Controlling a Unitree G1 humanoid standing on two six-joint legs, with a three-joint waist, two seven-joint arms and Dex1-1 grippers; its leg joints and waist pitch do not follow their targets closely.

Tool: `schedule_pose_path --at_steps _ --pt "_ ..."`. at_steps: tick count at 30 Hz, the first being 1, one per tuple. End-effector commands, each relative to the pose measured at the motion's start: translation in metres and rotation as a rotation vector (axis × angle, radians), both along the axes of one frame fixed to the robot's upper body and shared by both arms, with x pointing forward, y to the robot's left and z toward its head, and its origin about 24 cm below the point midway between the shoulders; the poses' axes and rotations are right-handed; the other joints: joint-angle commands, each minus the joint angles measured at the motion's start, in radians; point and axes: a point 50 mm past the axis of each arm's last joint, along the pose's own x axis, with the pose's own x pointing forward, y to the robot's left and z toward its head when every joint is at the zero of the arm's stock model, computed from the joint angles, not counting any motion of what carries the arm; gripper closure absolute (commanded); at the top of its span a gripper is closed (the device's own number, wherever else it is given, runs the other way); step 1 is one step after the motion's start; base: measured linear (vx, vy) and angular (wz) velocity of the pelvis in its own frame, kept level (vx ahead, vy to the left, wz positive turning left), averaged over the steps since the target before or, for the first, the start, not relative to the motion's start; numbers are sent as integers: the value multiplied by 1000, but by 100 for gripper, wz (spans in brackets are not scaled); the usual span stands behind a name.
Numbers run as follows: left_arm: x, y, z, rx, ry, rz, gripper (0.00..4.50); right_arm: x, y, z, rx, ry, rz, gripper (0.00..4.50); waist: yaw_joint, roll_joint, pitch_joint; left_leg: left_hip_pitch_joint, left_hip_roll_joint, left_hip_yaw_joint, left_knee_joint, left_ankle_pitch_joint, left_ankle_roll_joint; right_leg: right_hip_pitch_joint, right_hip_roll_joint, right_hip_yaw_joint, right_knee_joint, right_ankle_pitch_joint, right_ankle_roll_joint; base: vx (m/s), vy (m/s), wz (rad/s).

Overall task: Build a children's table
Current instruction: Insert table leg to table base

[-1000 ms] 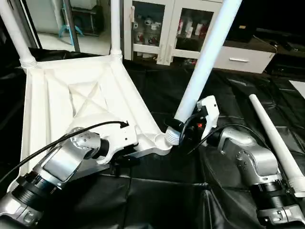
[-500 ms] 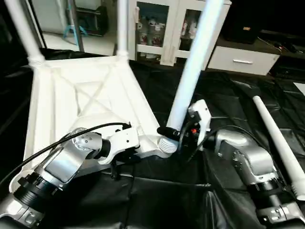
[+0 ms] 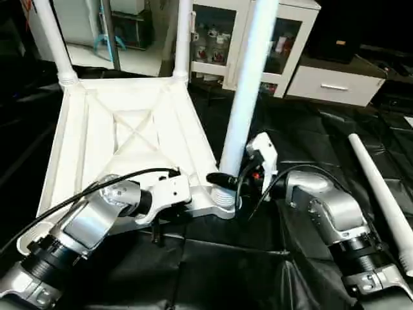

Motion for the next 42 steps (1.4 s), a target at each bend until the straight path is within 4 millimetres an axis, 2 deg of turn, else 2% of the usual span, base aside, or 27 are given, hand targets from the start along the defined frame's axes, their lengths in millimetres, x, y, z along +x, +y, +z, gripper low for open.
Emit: schedule_pose_path --at_steps 1,7,11,13,14,18,21,22,27,30,31,36,42 --pt "-10 -13 -13 5 53 -86 450 -1 -4 -9 -57 35 9 262 -11 7 -50 18 85 -31 -96 -112 -23 19 -95 48 -82 -157 -201 0 0 0" --pt "-9 -13 -13 8 51 -85 450 0 -10 -8 -103 24 10 262 -12 5 -48 20 86 -33 -99 -139 -34 16 -96 49 -88 -210 -187 0 0 0" --pt "-9 -12 -13 7 48 -90 450 3 -17 -5 -112 14 -12 262 -13 5 -49 18 86 -33 -100 -136 -34 17 -96 49 -87 -202 -188 0 0 0" --pt "-9 -13 -13 4 46 -93 450 4 -18 -5 -111 15 -13 262 -12 4 -50 18 87 -33 -99 -128 -32 17 -96 49 -86 -190 -190 0 0 0" --pt "-10 -13 -14 3 48 -99 450 3 -17 -7 -109 24 -8 262 -11 7 -50 19 86 -33 -99 -123 -29 17 -96 49 -85 -177 -194 0 0 0" --pt "-10 -13 -14 6 51 -103 450 0 -15 -11 -113 36 5 262 -11 5 -51 19 86 -31 -98 -110 -23 18 -94 48 -82 -151 -203 0 0 0" --pt "-10 -13 -14 6 52 -105 450 0 -10 -13 -65 55 -11 262 -13 7 -50 17 87 -32 -100 -125 -29 19 -96 48 -84 -165 -203 0 0 0" --pt "-10 -13 -15 6 53 -106 450 1 -8 -14 -51 61 -17 262 -12 11 -49 17 87 -33 -101 -130 -31 18 -96 49 -85 -171 -203 0 0 0" --pt "-11 -14 -16 5 57 -111 450 3 -4 -17 -6 85 -55 262 -16 10 -47 19 88 -36 -106 -182 -50 15 -97 50 -91 -235 -194 0 0 0" --pt "-11 -13 -16 6 58 -110 450 6 -8 -19 12 99 -97 262 -17 12 -47 20 89 -37 -108 -188 -53 14 -98 50 -92 -238 -192 0 0 0" --pt "-11 -13 -16 6 58 -109 450 6 -9 -20 20 105 -110 262 -17 9 -47 20 89 -36 -107 -187 -53 14 -97 50 -92 -236 -192 0 0 0" --pt "-11 -11 -16 5 59 -101 450 1 -22 -35 49 159 -195 262 -15 12 -46 20 89 -36 -109 -187 -51 13 -97 50 -93 -233 -189 0 0 0" --pt "-12 -11 -16 0 59 -97 450 -7 -27 -45 79 171 -246 262 -14 14 -45 21 90 -37 -112 -211 -57 11 -100 51 -97 -261 -182 0 0 0"
